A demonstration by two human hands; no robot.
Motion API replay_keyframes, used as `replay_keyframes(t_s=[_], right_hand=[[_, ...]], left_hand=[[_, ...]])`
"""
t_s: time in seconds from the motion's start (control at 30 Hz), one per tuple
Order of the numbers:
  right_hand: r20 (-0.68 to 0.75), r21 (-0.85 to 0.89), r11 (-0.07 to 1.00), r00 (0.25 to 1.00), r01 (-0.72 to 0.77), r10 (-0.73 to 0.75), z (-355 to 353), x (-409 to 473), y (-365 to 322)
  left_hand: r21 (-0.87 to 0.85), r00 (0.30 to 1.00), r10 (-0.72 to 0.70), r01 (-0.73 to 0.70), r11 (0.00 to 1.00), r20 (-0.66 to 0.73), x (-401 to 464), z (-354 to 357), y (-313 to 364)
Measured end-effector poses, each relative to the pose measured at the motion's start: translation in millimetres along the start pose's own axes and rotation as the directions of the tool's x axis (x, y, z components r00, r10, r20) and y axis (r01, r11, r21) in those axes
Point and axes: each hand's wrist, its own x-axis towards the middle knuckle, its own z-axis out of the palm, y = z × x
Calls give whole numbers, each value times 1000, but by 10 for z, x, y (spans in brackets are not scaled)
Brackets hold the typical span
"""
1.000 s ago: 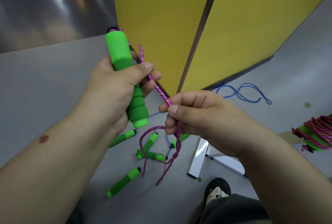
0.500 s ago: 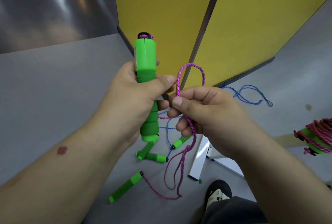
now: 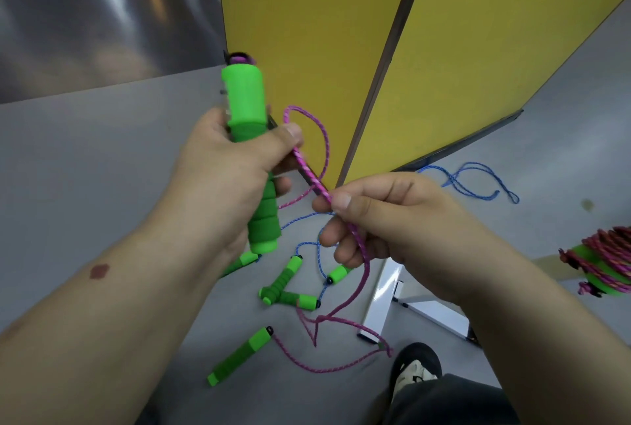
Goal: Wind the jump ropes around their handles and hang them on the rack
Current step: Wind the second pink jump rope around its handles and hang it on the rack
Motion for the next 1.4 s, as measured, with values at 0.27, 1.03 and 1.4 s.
replay_keyframes(t_s=[0.27, 1.03, 1.4], right_hand=[[-246, 126, 954, 940, 271, -235, 48, 101, 5], [-155, -11, 997, 985, 71, -72, 25, 70, 69], [-355, 138, 957, 914, 257, -195, 68, 144, 68]], left_hand=[[0, 965, -78, 80, 997, 251, -261, 184, -44], [-159, 991, -61, 79, 984, 117, -62, 61, 43], [164, 944, -36, -19, 986, 329, -331, 256, -180]])
